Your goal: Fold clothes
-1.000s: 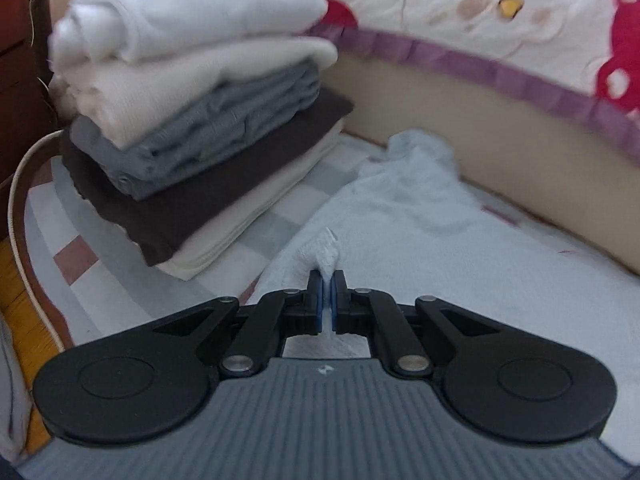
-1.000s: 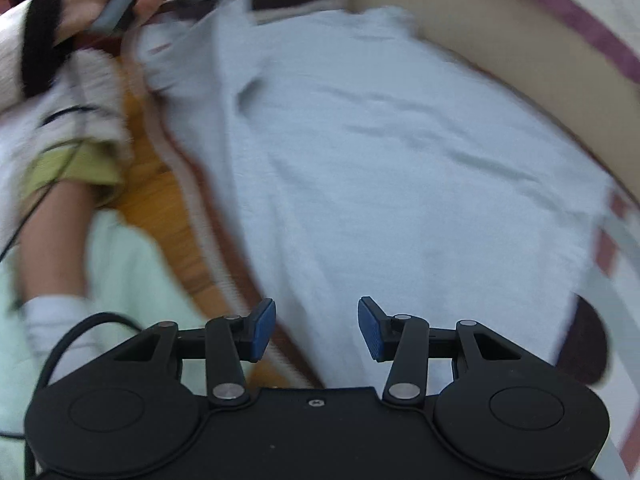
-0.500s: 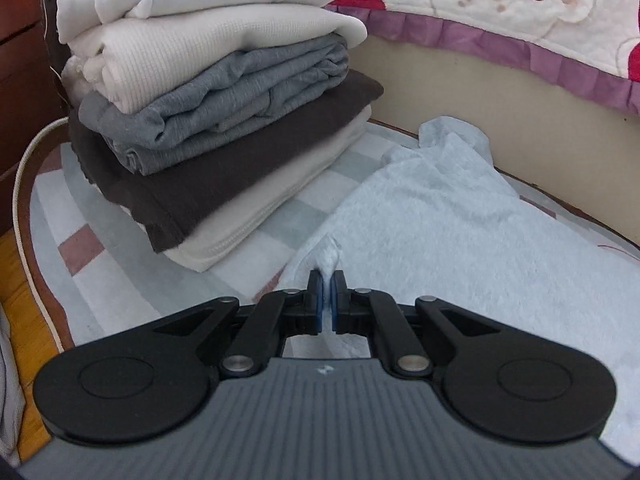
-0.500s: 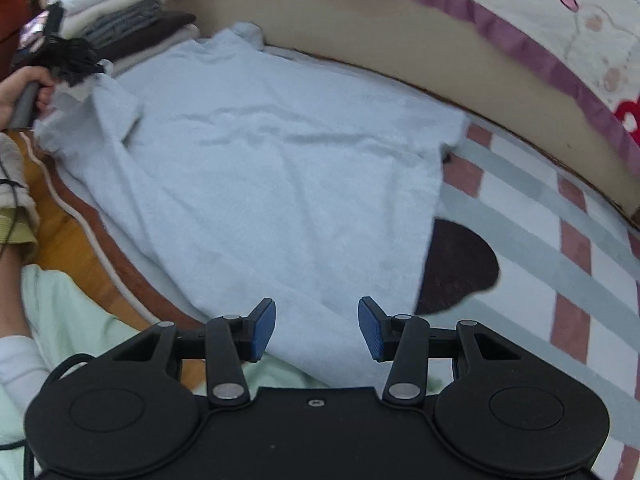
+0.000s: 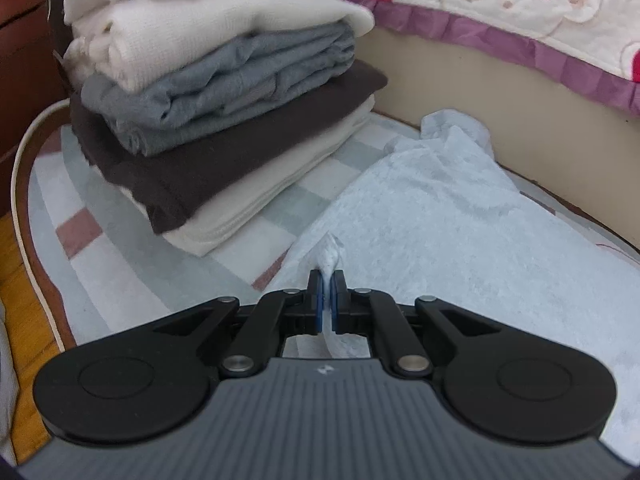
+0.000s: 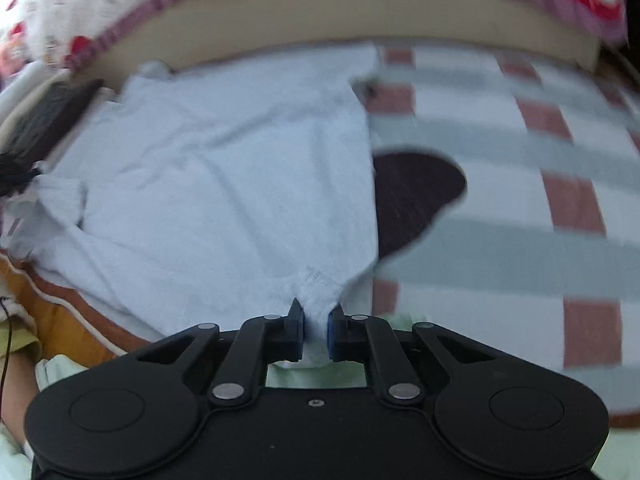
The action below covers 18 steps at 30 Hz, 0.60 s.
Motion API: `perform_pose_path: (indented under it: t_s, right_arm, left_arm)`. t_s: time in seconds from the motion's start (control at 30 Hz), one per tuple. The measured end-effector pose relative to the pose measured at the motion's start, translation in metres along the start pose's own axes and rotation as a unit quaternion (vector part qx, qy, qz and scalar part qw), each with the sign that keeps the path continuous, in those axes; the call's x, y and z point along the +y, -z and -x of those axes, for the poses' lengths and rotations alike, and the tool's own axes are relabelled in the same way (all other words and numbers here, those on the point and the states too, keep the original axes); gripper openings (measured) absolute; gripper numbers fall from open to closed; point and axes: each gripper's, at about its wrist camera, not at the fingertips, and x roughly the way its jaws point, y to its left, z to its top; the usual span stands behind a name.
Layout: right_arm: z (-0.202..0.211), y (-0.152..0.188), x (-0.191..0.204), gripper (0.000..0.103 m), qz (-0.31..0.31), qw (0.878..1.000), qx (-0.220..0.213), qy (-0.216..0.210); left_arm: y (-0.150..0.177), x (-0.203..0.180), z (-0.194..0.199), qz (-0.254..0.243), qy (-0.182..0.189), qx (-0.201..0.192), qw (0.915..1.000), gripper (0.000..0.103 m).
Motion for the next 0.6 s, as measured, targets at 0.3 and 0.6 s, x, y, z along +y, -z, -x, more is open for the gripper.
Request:
perform_pose_path:
  t_s: [0.3, 0.6]
  right_arm:
    - [0.019, -0.004, -0.007, 0.011, -0.018, 0.994, -0.106, -0.019]
    - [0.018, -0.060, -0.004, 0.010, -0.016, 0.987, -0.161, -0.006]
  left_arm:
    - [0.000, 0.013, 0.060, 0.013, -0.012, -0.132, 0.9911, 0.003]
    - [-0.037, -0.005, 0.068, -0.033, 0.029, -0.163, 0.9857, 0.003]
